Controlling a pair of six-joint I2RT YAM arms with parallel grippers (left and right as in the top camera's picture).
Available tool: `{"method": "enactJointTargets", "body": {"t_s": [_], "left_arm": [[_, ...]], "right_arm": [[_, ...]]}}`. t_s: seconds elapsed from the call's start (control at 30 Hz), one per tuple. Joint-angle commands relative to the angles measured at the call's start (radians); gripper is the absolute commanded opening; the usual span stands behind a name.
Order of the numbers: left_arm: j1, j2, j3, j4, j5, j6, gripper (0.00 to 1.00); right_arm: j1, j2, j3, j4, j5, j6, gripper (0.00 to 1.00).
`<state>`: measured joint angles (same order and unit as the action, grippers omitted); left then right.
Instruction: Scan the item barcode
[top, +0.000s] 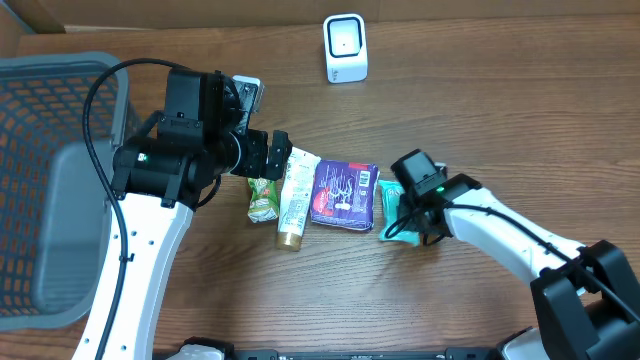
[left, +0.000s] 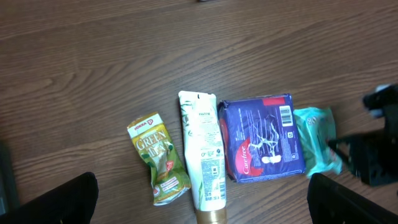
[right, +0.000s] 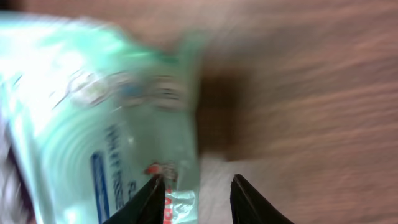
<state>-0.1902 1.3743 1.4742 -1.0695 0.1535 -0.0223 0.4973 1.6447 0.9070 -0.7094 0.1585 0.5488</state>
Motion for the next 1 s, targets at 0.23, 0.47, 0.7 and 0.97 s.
{"method": "enactJointTargets", "body": {"t_s": [0.23,0.47,0.7,0.97], "left_arm": [[0.000,-0.021,0.019,0.000,0.000,0.016,1.00],[0.000,-0.021,0.019,0.000,0.001,0.016,1.00],[0.000,-0.021,0.019,0.000,0.001,0.016,0.99],[0.000,-0.021,0.019,0.000,0.000,0.016,0.99]], "right_arm": [[-0.060,-0.006,0.222,-0.143,-0.221,-0.257,0.45],[0.051,-0.005,0.195,-0.156,-0.195,-0.315,0.47],[0.140,0.013,0.115,-0.129,-0.042,-0.315,0.51],[0.143,0.048,0.014,0.029,-0.012,-0.394,0.55]]}}
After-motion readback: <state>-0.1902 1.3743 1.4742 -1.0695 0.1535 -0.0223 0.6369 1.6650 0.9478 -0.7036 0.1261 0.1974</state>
